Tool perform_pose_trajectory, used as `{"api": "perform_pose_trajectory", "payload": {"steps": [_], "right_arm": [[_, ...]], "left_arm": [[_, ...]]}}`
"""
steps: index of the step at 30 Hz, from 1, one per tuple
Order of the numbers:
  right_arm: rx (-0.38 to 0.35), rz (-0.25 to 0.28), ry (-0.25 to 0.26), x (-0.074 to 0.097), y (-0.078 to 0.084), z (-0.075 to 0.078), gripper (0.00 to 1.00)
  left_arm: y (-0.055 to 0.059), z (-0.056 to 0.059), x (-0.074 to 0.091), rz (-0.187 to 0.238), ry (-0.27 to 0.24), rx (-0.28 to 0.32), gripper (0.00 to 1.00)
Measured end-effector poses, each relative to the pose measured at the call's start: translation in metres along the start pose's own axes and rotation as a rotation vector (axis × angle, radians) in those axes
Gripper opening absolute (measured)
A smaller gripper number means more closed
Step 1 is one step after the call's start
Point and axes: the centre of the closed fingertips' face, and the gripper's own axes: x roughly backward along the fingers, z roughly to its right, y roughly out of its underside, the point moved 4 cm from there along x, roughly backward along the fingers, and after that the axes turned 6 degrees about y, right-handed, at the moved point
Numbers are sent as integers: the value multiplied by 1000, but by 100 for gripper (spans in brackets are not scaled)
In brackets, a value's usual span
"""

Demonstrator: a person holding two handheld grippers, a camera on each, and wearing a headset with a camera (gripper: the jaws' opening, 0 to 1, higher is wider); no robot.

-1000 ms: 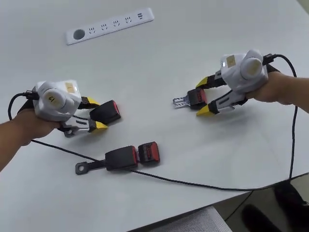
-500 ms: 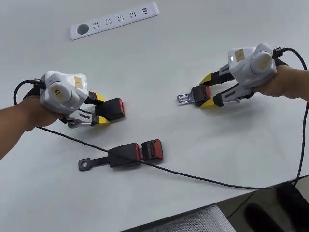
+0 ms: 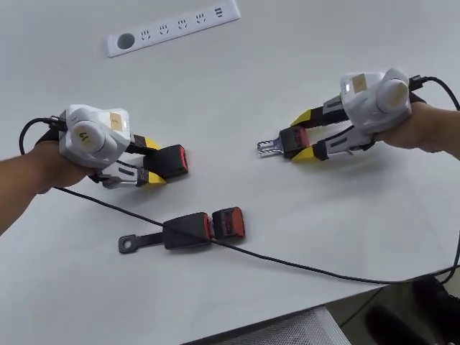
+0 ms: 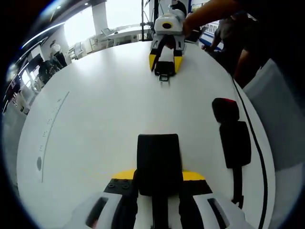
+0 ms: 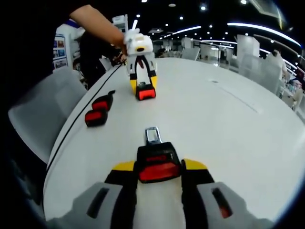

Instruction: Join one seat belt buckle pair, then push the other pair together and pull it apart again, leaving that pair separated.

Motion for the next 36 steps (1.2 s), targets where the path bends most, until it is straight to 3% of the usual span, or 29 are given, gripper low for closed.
{"api": "perform_pose_trajectory", "payload": {"steps": [16, 25, 36], "right_arm": [[-89, 110, 3, -32, -26, -12, 35], [-87, 126, 6, -51, -41, -8, 35], [-80, 130, 6, -59, -46, -11, 35]], "left_arm": [[0, 0, 0, -3, 3, 6, 33], [0, -1, 0, -9, 4, 7, 33], [-1, -1, 0, -10, 8, 5, 33]]}}
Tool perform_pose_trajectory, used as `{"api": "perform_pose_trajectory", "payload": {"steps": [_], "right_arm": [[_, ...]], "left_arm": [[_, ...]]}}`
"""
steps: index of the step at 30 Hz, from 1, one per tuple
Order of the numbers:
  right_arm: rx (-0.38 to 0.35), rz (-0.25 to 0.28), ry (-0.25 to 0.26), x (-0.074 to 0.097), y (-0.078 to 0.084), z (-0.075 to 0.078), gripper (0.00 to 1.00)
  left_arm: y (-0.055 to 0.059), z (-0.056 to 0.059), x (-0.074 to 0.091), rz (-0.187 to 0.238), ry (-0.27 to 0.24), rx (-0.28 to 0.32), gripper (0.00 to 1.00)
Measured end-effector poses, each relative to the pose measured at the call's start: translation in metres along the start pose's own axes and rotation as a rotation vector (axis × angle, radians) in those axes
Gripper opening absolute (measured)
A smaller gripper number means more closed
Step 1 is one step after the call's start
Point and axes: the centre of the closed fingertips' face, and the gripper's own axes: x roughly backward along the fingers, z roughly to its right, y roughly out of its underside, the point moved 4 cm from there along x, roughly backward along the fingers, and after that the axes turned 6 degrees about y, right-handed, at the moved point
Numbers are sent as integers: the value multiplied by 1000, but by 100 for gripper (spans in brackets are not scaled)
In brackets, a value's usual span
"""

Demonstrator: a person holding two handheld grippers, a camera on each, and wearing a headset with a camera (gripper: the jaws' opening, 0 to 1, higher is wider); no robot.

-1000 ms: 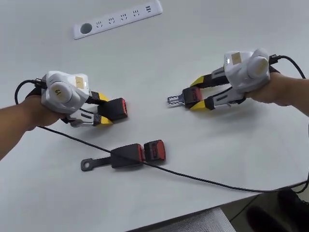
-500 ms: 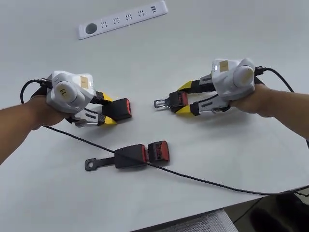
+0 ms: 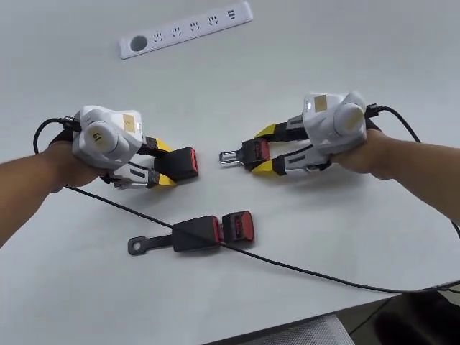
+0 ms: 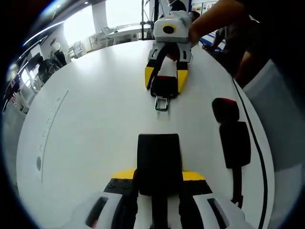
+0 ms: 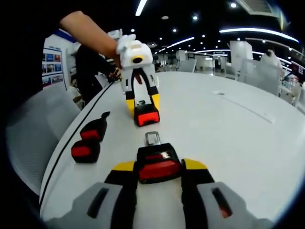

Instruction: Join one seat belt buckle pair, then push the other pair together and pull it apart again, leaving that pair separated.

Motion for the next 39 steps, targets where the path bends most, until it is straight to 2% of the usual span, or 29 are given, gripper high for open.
{"api": "perform_pose_trajectory", "payload": {"steps": [4, 14, 31, 39], "right_arm": [[9, -7, -3, -2, -1, -2, 35], [19, -13, 9, -11, -3, -7, 35], [48, -21, -9, -45, -19, -20, 35], [91, -59, -24, -43, -18, -20, 35]], "left_arm": [[-1, 0, 0, -18, 9, -17, 33], [-1, 1, -1, -28, 7, -16, 33], [0, 0, -1, -40, 10, -24, 33], [0, 0, 0, -43, 8, -22, 33]]}}
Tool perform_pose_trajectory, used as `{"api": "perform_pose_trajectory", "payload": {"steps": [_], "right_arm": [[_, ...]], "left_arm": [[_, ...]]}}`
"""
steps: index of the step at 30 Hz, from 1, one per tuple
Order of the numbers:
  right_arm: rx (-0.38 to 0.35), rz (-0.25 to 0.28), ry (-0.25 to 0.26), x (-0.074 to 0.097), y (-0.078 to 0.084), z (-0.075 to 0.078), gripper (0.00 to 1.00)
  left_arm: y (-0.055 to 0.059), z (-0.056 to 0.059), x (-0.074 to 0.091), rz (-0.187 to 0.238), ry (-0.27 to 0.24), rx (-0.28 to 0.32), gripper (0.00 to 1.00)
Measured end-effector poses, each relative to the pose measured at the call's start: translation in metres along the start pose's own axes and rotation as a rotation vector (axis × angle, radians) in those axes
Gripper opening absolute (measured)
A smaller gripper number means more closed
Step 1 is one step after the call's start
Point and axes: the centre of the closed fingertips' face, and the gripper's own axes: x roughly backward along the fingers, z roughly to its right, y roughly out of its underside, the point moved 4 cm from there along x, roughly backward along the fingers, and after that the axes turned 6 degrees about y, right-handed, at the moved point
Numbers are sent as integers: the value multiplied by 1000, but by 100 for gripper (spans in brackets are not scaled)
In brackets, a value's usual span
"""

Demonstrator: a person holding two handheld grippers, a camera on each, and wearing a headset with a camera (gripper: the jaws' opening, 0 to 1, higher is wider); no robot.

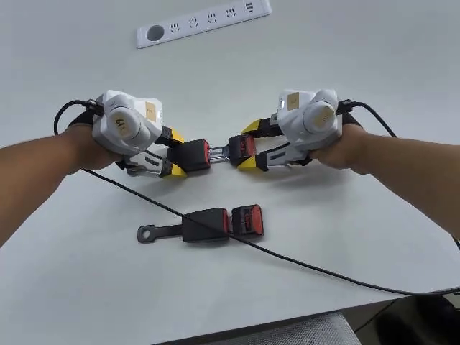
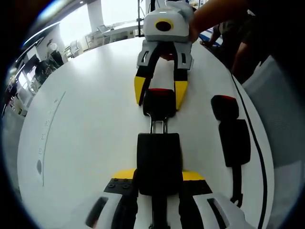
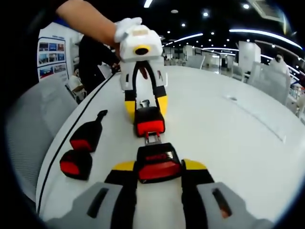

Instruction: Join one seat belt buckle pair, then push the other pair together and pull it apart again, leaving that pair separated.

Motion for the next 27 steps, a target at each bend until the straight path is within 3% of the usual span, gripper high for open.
{"api": "perform_pose_trajectory", "payload": {"steps": [5, 12, 20, 27], "right_arm": [[66, -25, -26, -12, -9, -5, 35], [37, -37, -18, -12, -7, -8, 35], [29, -50, -24, -19, -13, -15, 34], [2, -72, -28, -17, -15, -12, 34]], "left_arm": [[-1, 0, 0, -10, 3, -6, 33], [0, 1, 0, -4, -12, 24, 33], [-1, 0, -1, -14, -7, 12, 32], [-2, 0, -2, -25, -6, 8, 32]]}}
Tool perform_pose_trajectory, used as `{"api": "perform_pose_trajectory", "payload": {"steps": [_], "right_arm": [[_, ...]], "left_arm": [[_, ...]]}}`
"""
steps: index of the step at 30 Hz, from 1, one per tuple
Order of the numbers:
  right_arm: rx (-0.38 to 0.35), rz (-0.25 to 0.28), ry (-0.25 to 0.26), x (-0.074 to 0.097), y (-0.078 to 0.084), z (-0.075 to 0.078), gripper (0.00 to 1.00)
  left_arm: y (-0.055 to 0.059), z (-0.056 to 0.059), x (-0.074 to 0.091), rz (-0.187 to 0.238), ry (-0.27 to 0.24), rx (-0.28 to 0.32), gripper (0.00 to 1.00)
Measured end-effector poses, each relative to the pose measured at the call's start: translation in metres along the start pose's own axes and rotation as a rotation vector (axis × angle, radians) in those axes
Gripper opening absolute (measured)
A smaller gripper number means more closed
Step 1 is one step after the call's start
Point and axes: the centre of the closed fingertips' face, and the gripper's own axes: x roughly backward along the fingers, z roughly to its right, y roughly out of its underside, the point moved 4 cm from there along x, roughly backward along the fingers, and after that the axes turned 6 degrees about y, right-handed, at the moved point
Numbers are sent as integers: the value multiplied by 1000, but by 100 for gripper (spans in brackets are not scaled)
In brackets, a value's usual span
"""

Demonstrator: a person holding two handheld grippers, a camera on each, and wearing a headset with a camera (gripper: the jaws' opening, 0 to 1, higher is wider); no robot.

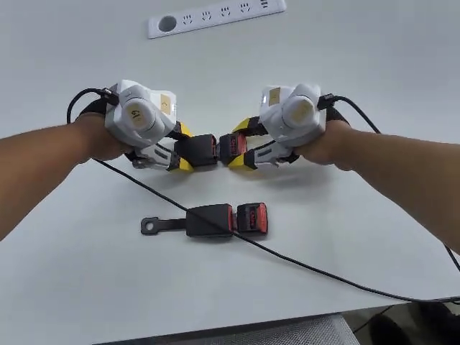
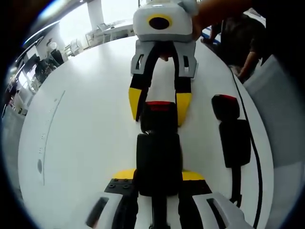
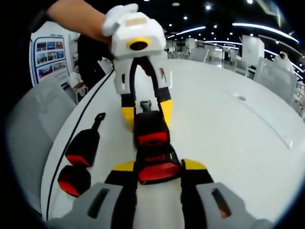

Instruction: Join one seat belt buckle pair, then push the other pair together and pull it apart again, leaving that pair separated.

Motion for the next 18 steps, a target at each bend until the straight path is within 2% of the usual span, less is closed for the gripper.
{"api": "perform_pose_trajectory", "payload": {"steps": [18], "right_arm": [[23, -74, 22, -5, -6, 3, 34]], "left_arm": [[0, 0, 0, 1, -10, 23, 32]]}}
